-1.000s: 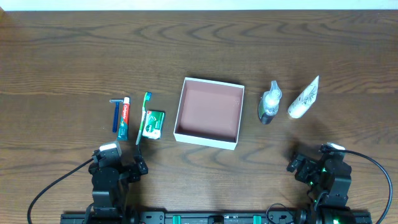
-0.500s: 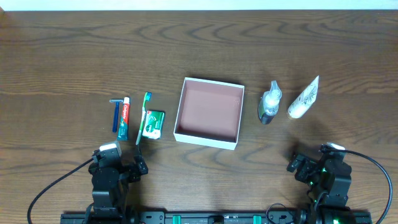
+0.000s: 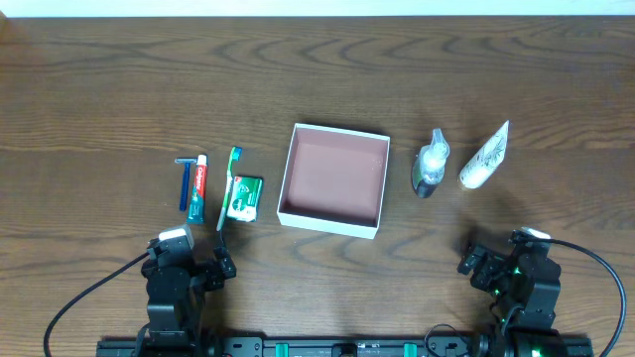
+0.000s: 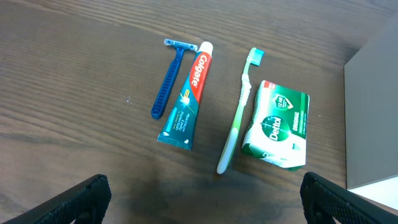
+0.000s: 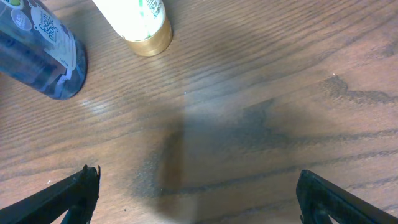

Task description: Pack container

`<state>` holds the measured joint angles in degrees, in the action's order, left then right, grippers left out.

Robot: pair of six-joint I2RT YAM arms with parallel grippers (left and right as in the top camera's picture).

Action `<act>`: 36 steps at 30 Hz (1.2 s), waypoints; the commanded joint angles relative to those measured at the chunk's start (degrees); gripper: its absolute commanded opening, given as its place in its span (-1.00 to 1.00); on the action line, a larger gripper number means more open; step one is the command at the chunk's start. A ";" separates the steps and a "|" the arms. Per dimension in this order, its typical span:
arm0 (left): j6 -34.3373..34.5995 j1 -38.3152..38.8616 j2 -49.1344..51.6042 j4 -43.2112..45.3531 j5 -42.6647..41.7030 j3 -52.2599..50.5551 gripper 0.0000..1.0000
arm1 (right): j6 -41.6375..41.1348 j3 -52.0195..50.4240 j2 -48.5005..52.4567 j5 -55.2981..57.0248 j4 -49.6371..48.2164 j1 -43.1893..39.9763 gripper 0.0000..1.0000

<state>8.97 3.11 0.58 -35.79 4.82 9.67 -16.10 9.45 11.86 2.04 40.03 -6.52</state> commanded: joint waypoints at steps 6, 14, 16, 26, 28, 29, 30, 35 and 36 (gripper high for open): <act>-0.15 0.22 -0.28 0.09 0.09 -0.72 0.96 | -0.79 -0.35 -0.35 -0.17 0.04 -0.17 0.98; -0.15 0.22 -0.28 0.09 0.09 -0.72 0.96 | -8.00 -0.42 -0.35 -8.17 -8.70 -0.17 0.98; -0.17 0.22 -0.28 0.09 0.09 -0.72 0.96 | -10.95 -0.35 -0.35 -11.89 -13.33 -0.17 0.98; -0.15 0.22 -0.28 0.09 0.09 -0.72 0.96 | -2.05 18.01 8.70 -18.64 -24.57 -0.22 0.99; -0.17 0.22 -0.28 0.09 0.09 -0.72 0.96 | 0.66 25.86 14.21 -17.99 -20.81 -0.22 0.99; -0.17 0.22 -0.28 0.09 0.09 -0.72 0.96 | 2.27 31.56 18.40 -17.55 -17.44 -0.22 0.98; -0.17 0.22 -0.28 0.09 0.09 -0.72 0.96 | 3.21 36.63 22.29 -17.00 -14.05 -0.22 0.99; -0.17 0.22 -0.28 0.09 0.09 -0.72 0.96 | 5.11 60.24 41.99 -14.62 3.91 -0.22 0.98; -0.15 0.22 -0.28 0.09 0.09 -0.72 0.96 | 6.01 64.98 46.21 -14.43 7.69 -0.22 0.98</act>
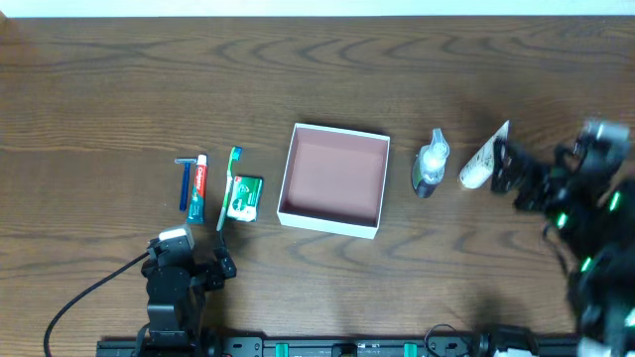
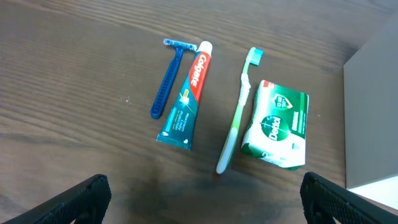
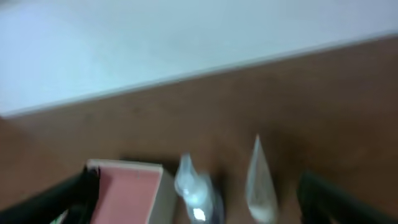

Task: Pack container
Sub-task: 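Reach right gripper to the white bamboo-print bottle and grasp it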

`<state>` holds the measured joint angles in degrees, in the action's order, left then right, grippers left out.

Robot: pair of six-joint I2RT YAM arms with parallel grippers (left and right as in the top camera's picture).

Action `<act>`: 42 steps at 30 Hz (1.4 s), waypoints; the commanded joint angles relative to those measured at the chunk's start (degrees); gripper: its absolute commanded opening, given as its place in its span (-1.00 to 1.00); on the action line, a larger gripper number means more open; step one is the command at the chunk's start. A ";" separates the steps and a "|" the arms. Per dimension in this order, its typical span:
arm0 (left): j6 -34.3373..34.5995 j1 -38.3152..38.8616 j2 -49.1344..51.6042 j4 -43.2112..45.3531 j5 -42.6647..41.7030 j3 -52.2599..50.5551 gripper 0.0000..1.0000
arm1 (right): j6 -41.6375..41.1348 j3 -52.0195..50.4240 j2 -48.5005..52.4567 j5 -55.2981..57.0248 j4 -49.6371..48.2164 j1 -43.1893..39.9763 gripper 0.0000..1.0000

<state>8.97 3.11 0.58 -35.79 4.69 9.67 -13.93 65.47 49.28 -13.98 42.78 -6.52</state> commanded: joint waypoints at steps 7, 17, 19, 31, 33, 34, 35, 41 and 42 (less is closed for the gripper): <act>-0.15 0.22 -0.28 0.09 0.22 -0.72 0.96 | 10.64 25.97 30.62 2.23 18.53 -0.22 0.98; -0.15 0.22 -0.28 0.09 0.22 -0.72 0.96 | -2.19 26.01 46.60 7.54 21.81 0.11 0.62; -0.17 0.22 -0.28 0.09 0.22 -0.72 0.96 | -2.34 25.97 48.00 7.89 23.56 0.52 0.54; -0.17 0.22 -0.28 0.09 0.22 -0.72 0.96 | -2.38 25.73 48.00 16.44 28.11 3.34 -0.94; -0.15 0.22 -0.28 0.09 0.22 -0.72 0.96 | -2.84 26.14 47.45 17.62 27.89 3.45 -0.97; -0.15 0.22 -0.31 0.09 0.22 -0.72 0.97 | -3.26 26.71 46.86 18.62 27.96 3.45 -0.98; -0.15 0.22 -0.28 0.09 0.22 -0.72 0.96 | -3.23 27.34 46.12 19.30 28.00 3.45 -0.97; -0.17 0.22 -0.31 0.09 0.22 -0.72 0.96 | -3.06 36.04 37.18 21.00 28.26 4.94 -0.97; -0.17 0.22 -0.31 0.09 0.22 -0.72 0.96 | -2.45 38.01 35.54 20.55 28.17 5.97 -0.97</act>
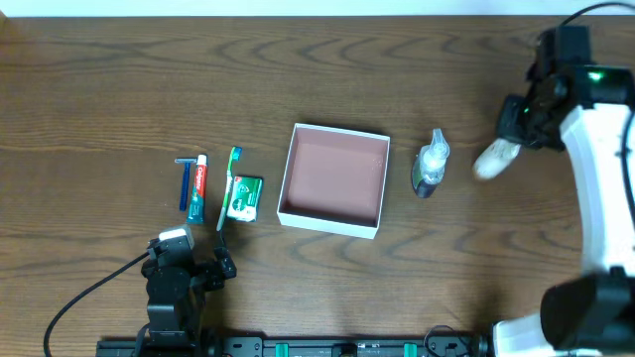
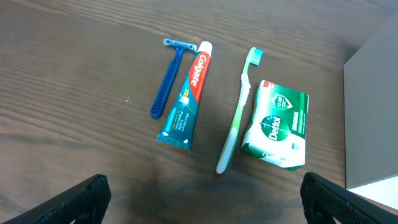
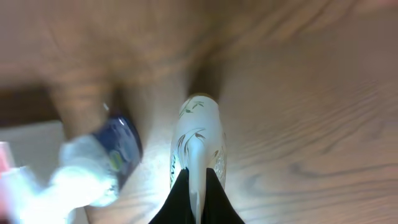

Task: Pack container
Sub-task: 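Reach right gripper to the white bamboo-print bottle and grasp it, then carry the white bottle into the box and release it upright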

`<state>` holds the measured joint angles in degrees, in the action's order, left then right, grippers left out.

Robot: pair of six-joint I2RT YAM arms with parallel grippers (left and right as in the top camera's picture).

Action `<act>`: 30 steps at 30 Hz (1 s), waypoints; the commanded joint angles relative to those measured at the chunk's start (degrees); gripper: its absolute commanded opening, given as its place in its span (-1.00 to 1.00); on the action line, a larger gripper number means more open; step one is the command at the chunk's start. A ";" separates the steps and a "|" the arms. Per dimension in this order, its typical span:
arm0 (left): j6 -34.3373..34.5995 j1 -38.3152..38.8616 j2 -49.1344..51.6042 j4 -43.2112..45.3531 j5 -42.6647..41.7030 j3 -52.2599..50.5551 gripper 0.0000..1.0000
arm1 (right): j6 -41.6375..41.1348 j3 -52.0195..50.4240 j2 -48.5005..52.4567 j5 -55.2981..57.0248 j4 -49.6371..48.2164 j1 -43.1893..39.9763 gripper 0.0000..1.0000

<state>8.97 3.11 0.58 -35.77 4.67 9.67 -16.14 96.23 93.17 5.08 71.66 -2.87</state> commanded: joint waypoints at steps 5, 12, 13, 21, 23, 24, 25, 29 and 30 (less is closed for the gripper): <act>-0.15 0.22 -0.28 0.07 0.24 -0.72 0.96 | 0.63 13.99 -14.25 -0.61 -0.37 12.68 -0.97; -0.15 0.22 -0.28 0.07 0.24 -0.72 0.96 | -4.92 14.23 -13.18 0.70 -1.38 30.75 -0.97; -0.17 0.22 -0.28 0.07 0.24 -0.72 0.96 | -5.60 14.23 -11.96 0.96 -1.36 32.33 -0.98; -0.17 0.22 -0.28 0.07 0.24 -0.72 0.96 | -8.28 14.23 3.34 0.94 -0.50 36.46 -0.98; -0.17 0.22 -0.28 0.07 0.24 -0.72 0.96 | -8.26 14.23 6.84 0.92 -0.66 35.98 -0.99; -0.17 0.22 -0.28 0.07 0.24 -0.72 0.96 | -8.26 14.23 8.17 0.96 -0.66 35.71 -0.98; -0.17 0.22 -0.28 0.07 0.24 -0.72 0.96 | -8.26 14.23 9.77 1.18 -0.74 35.23 -0.98; -0.17 0.22 -0.28 0.07 0.24 -0.72 0.96 | -8.24 14.23 13.03 1.14 -1.38 32.94 -0.98; -0.17 0.22 -0.28 0.07 0.24 -0.72 0.96 | -8.22 14.23 13.60 0.83 -1.62 32.35 -0.97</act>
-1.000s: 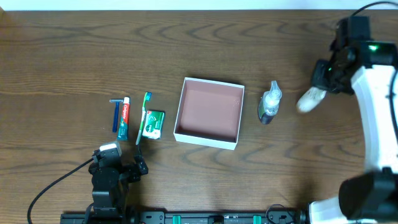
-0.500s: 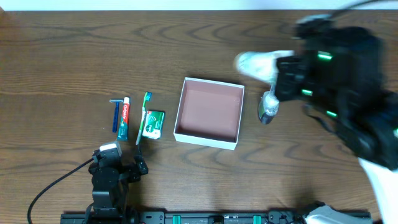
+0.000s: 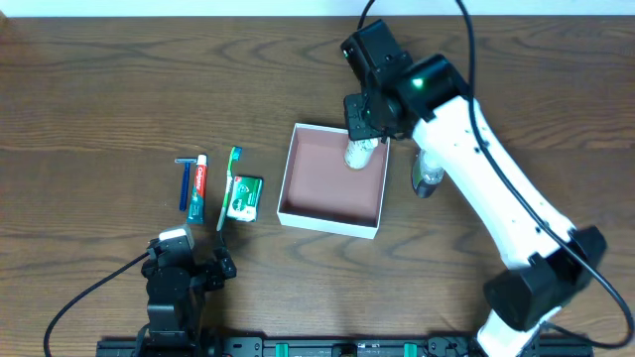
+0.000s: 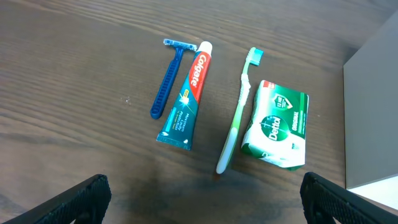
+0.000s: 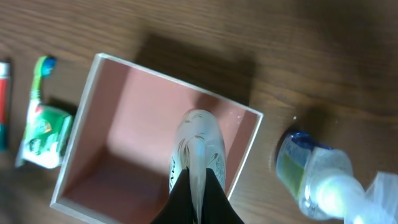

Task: Pack container
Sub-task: 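Carry the white bottle into the box and release it upright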

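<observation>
My right gripper [image 5: 198, 193] is shut on the flat end of a white tube [image 5: 197, 146], which hangs over the far right corner of the white box with a pink floor [image 3: 298, 183]. The tube [image 3: 359, 152] shows under the arm in the overhead view. A clear spray bottle [image 3: 428, 174] lies right of the box. Left of the box lie a blue razor [image 4: 168, 78], a Colgate toothpaste [image 4: 186, 96], a green toothbrush [image 4: 239, 112] and a green Dettol soap [image 4: 278, 124]. My left gripper [image 4: 202, 199] rests open near the table's front edge, nothing between its fingers.
The box's wall [image 5: 245, 158] stands between the tube and the spray bottle [image 5: 323, 177]. My right arm [image 3: 486, 198] stretches diagonally over the table's right half. Bare wood lies behind the box and at the far left.
My right gripper has moved left with the white tube, from right of the spray bottle to above the box's far right corner. The left arm has not moved.
Both grippers rested open at the front edge, the tube lying right of the spray bottle. The right arm then stood beside the tube, then was shut on its flat end, lifted. Now the tube hangs over the box.
</observation>
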`<state>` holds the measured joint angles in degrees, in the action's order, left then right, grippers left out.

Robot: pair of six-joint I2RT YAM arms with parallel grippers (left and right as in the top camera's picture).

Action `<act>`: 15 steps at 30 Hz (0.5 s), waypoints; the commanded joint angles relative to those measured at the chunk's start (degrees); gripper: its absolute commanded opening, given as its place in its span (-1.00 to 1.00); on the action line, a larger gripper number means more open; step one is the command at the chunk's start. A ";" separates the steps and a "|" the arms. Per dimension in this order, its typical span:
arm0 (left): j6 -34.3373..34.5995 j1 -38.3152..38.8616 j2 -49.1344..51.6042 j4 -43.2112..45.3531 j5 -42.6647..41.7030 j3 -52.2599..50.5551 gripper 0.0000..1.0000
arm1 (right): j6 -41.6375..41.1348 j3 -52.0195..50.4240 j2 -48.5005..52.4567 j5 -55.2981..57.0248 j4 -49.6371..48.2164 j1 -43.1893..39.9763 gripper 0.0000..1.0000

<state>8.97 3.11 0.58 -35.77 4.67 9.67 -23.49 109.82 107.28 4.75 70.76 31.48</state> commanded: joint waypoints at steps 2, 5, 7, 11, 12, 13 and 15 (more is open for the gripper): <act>-0.17 0.22 -0.28 0.07 0.24 -0.72 0.96 | -0.87 0.63 0.79 0.13 -0.90 -3.23 -0.97; -0.17 0.22 -0.28 0.07 0.24 -0.72 0.96 | -0.68 0.63 2.56 0.15 -0.50 -4.66 -0.98; -0.15 0.22 -0.28 0.07 0.24 -0.72 0.96 | -0.68 0.63 3.63 -1.18 -0.70 -5.46 -0.98; -0.17 0.22 -0.28 0.07 0.24 -0.72 0.96 | -0.22 0.63 4.68 -2.86 -0.90 -5.81 -0.78; -0.15 0.22 -0.28 0.07 0.24 -0.72 0.96 | -0.07 0.63 4.79 -2.84 -0.87 -5.79 -0.62; -0.15 0.22 -0.28 0.07 0.24 -0.72 0.96 | 0.02 0.63 4.79 -2.86 -0.87 -5.68 -0.41; -0.15 0.22 -0.28 0.07 0.24 -0.72 0.96 | 0.79 0.68 4.72 -2.84 -0.92 -5.62 -0.01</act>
<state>8.97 3.11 0.58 -35.77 4.67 9.67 -23.42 109.80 112.09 2.37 69.91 25.82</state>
